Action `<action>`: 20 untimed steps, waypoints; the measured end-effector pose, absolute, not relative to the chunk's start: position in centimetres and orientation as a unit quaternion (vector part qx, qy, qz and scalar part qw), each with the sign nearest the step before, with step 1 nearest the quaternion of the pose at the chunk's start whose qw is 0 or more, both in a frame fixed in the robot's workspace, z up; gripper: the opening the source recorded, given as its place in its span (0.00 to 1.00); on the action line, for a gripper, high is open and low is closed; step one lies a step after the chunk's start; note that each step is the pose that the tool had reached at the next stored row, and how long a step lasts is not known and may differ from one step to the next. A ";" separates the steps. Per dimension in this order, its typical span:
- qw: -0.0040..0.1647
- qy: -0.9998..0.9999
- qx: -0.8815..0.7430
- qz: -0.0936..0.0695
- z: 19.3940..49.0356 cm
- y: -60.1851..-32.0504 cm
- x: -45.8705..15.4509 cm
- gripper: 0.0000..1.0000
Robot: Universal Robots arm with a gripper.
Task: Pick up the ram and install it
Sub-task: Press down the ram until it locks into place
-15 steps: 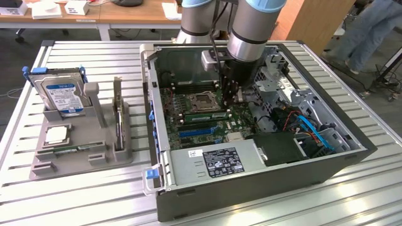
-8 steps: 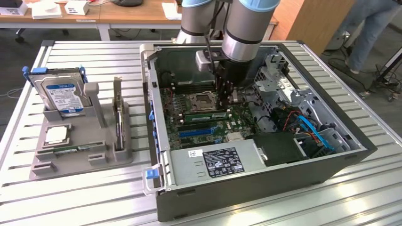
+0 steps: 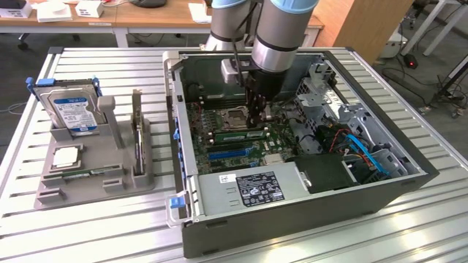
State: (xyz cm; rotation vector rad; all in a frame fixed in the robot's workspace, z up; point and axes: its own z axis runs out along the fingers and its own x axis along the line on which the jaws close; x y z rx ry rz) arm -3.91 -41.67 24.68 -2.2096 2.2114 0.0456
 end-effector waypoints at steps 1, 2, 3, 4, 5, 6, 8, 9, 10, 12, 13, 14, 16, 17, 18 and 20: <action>0.008 0.707 -0.707 0.015 24.7 -41.7 -4.1 0.09; 0.008 0.707 -0.707 0.015 24.7 -41.7 -4.3 0.09; 0.008 0.707 -0.707 0.015 24.7 -41.7 -4.4 0.09; 0.008 0.707 -0.707 0.015 24.7 -41.7 -4.6 0.09; 0.008 0.707 -0.707 0.015 24.7 -41.7 -4.8 0.09; 0.008 0.708 -0.706 0.015 24.7 -41.7 -5.0 0.09; 0.008 0.708 -0.706 0.015 24.7 -41.7 -5.4 0.09; 0.008 0.708 -0.706 0.015 24.7 -41.7 -5.6 0.09; 0.008 0.708 -0.706 0.015 24.7 -41.7 -5.7 0.09; 0.008 0.708 -0.706 0.015 24.7 -41.7 -6.1 0.09; 0.008 0.708 -0.706 0.015 24.7 -41.7 -6.3 0.09; 0.008 0.708 -0.706 0.015 24.7 -41.7 -6.5 0.09; 0.008 0.708 -0.706 0.015 24.7 -41.7 -6.8 0.09; 0.008 0.708 -0.706 0.015 24.7 -41.7 -6.9 0.09; 0.008 0.708 -0.706 0.015 24.7 -41.7 -7.1 0.09; 0.008 0.709 -0.705 0.015 24.7 -41.7 -7.3 0.09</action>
